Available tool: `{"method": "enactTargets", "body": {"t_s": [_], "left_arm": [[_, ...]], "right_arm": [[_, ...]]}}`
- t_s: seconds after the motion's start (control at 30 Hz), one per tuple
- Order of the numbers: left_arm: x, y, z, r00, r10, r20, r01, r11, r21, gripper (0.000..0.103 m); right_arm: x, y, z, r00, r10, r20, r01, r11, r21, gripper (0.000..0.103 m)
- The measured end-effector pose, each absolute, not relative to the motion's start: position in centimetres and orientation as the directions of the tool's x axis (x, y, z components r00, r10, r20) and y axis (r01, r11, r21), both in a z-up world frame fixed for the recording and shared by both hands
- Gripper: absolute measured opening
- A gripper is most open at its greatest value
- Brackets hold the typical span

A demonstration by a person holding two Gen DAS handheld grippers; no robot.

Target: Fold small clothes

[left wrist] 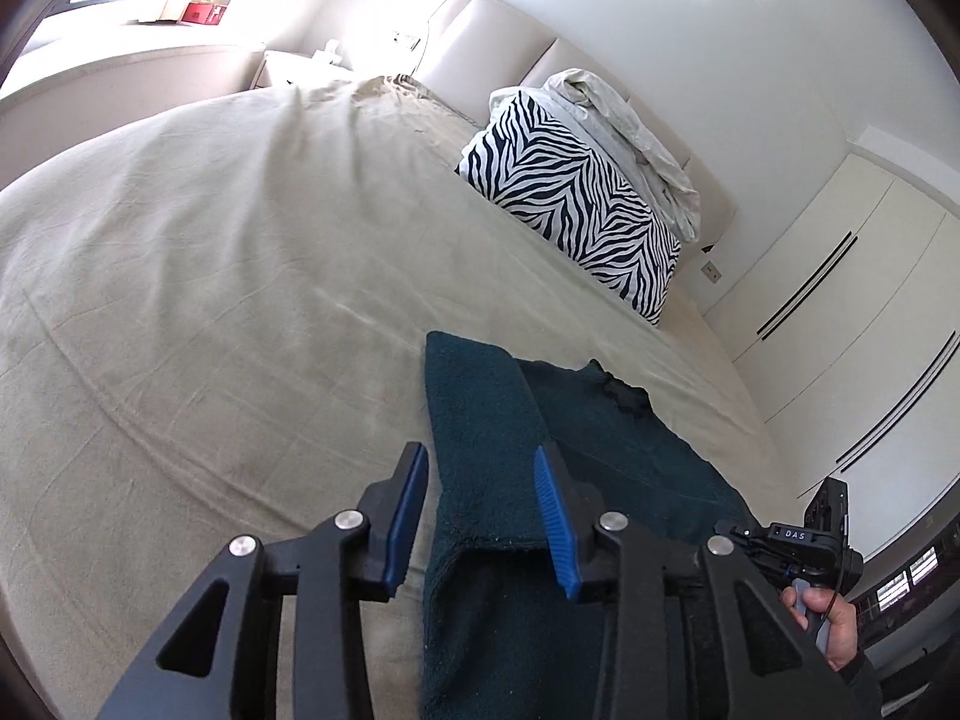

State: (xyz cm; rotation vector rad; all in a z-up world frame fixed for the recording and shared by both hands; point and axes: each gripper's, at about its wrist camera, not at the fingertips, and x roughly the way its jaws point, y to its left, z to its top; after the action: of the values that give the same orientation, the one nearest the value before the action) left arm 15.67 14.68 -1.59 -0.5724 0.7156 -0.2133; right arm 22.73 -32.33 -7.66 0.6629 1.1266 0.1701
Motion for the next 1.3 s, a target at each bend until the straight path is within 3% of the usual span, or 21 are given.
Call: {"method": "enactTargets", "body": {"t_s": [0.33, 0.73, 0.93, 1.03, 1.23, 1.3], "left_arm": [[21.9, 13.1, -2.0, 0.679, -0.494, -0.544, 0.05, 0.77, -0.636, 0.036], [25.9, 10.7, -7.0, 0.55, -0.471, -0.689, 0.028, 0.835, -0.549, 0.036], [26.7, 11.8, -6.4, 0.576, -0.501, -0.646, 0.027, 0.801, -0.598, 0.036], [28.1, 12.2, -5.8, 0.592, -0.515, -0.619, 0.031, 0.783, -0.621, 0.036], [30.3, 11.4, -8.3, 0.532, -0.525, -0.664, 0.021, 0.793, -0.609, 0.035], [29.6, 11.4, -8.2, 0.537, -0.535, -0.652, 0.026, 0.783, -0.621, 0.035]], "right_arm": [[21.7, -35.0, -8.3, 0.477, 0.424, -0.77, 0.246, 0.777, 0.579, 0.007], [22.9, -35.6, -9.8, 0.46, 0.364, -0.81, 0.229, 0.832, 0.505, 0.008], [22.0, -37.4, -10.4, 0.48, 0.425, -0.767, 0.254, 0.77, 0.586, 0.01], [20.7, -38.1, -8.9, 0.543, 0.425, -0.724, 0.25, 0.742, 0.622, 0.017], [20.0, -35.8, -7.5, 0.559, 0.582, -0.591, 0.137, 0.638, 0.757, 0.029], [20.5, -34.1, -8.0, 0.522, 0.621, -0.585, 0.118, 0.627, 0.77, 0.055]]}}
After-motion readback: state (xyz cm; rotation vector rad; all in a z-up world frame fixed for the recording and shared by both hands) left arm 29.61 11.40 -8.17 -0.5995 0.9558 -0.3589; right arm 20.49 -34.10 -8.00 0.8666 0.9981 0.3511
